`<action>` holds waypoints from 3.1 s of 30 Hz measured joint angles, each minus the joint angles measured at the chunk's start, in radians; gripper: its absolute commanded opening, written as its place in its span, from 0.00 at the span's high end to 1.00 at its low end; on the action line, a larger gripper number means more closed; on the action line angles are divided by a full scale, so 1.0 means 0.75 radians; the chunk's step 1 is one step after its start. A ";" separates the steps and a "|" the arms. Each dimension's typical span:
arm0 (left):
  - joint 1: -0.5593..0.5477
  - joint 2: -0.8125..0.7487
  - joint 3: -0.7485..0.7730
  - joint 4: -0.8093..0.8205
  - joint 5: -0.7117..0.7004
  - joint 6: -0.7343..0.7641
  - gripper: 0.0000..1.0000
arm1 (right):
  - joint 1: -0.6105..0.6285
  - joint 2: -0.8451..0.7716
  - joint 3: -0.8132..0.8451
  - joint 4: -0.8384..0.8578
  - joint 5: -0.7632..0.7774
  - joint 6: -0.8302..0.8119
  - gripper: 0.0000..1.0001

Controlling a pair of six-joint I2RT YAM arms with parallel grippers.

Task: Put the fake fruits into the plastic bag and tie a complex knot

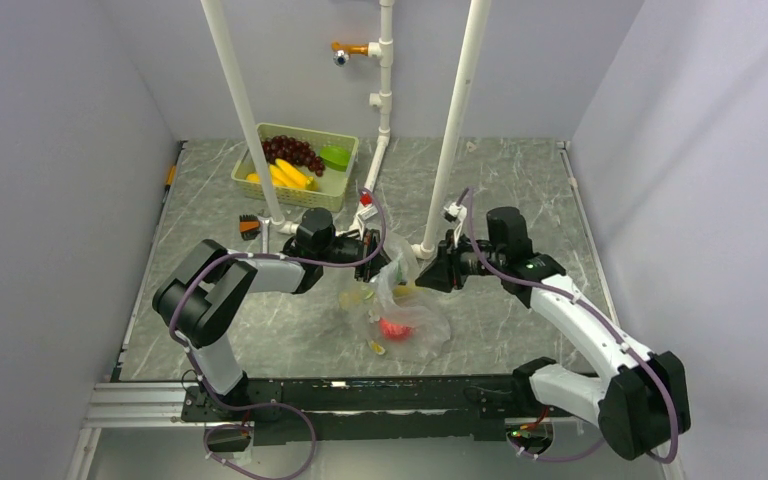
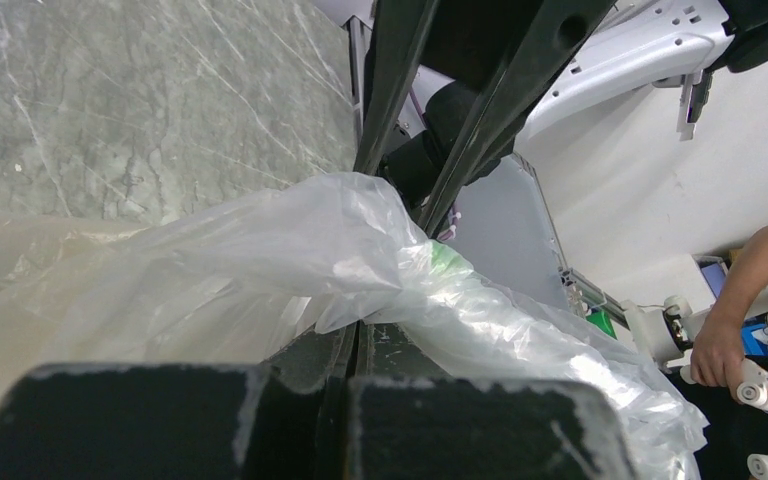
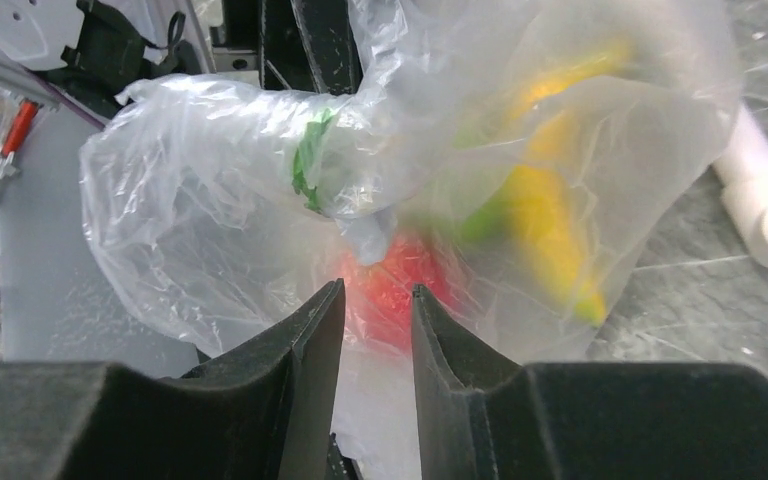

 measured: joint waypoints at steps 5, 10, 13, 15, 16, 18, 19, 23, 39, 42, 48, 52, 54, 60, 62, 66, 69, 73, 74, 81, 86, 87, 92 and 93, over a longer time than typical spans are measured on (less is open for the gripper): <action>0.000 0.000 0.000 0.011 0.005 -0.011 1.00 | 0.053 0.091 -0.007 0.086 -0.002 0.028 0.66; -0.001 0.000 0.002 0.020 0.012 -0.019 1.00 | 0.081 0.141 -0.006 0.175 -0.017 0.055 0.65; -0.001 0.001 0.002 0.034 0.016 -0.025 1.00 | 0.095 0.166 -0.004 0.211 -0.033 0.071 0.65; -0.001 0.007 0.004 0.050 0.022 -0.027 1.00 | 0.102 0.181 0.000 0.228 -0.039 0.081 0.64; -0.002 0.010 0.006 0.053 0.024 -0.031 1.00 | 0.105 0.189 0.003 0.236 -0.043 0.089 0.64; -0.002 0.014 0.009 0.062 0.027 -0.033 1.00 | 0.108 0.203 0.007 0.257 -0.051 0.103 0.63; -0.003 0.015 0.009 0.068 0.028 -0.034 1.00 | 0.108 0.207 0.009 0.264 -0.055 0.109 0.65; -0.004 0.016 0.012 0.084 0.035 -0.035 1.00 | 0.108 0.212 0.016 0.287 -0.076 0.134 0.81; 0.072 -0.076 -0.034 -0.103 0.084 0.156 0.51 | 0.104 0.143 0.016 0.252 -0.080 0.103 1.00; 0.095 -0.108 -0.044 -0.176 0.083 0.204 0.43 | 0.104 0.141 0.016 0.251 -0.076 0.092 1.00; 0.292 -0.389 -0.090 -0.650 0.031 0.501 0.21 | 0.105 0.125 0.016 0.242 -0.052 0.071 1.00; 0.347 -0.671 -0.042 -1.115 -0.063 0.912 0.18 | 0.107 0.109 0.016 0.242 -0.026 0.066 1.00; 0.304 -0.797 -0.011 -1.289 -0.108 1.077 0.19 | 0.108 0.106 0.016 0.242 -0.018 0.067 1.00; 0.049 -0.888 0.066 -1.482 -0.283 1.259 0.24 | 0.121 0.101 0.016 0.241 0.013 0.066 1.00; -0.020 -0.864 0.090 -1.504 -0.365 1.262 0.25 | 0.123 0.099 0.016 0.240 0.015 0.064 1.00; -0.109 -0.800 0.149 -1.511 -0.540 1.243 0.29 | 0.130 0.094 0.016 0.232 0.016 0.063 1.00; -0.149 -0.757 0.195 -1.507 -0.630 1.207 0.34 | 0.137 0.092 0.016 0.231 0.016 0.060 1.00; -0.176 -0.706 0.243 -1.499 -0.693 1.138 0.68 | 0.140 0.092 0.016 0.210 0.025 0.039 1.00; -0.180 -0.690 0.256 -1.503 -0.707 1.122 0.79 | 0.140 0.091 0.016 0.201 0.031 0.032 1.00; -0.123 -0.671 0.239 -1.510 -0.759 1.080 1.00 | 0.140 0.084 0.018 0.126 0.045 -0.047 1.00; -0.002 -0.716 0.149 -1.499 -0.723 1.038 1.00 | 0.132 0.056 0.039 0.044 0.071 -0.152 1.00; 0.014 -0.723 0.138 -1.500 -0.720 1.034 1.00 | 0.122 0.052 0.049 0.015 0.076 -0.185 1.00; 0.089 -0.749 0.101 -1.499 -0.719 1.016 1.00 | 0.068 0.042 0.101 -0.130 0.100 -0.358 1.00; 0.102 -0.751 0.093 -1.500 -0.720 1.012 1.00 | 0.057 0.039 0.111 -0.165 0.105 -0.399 1.00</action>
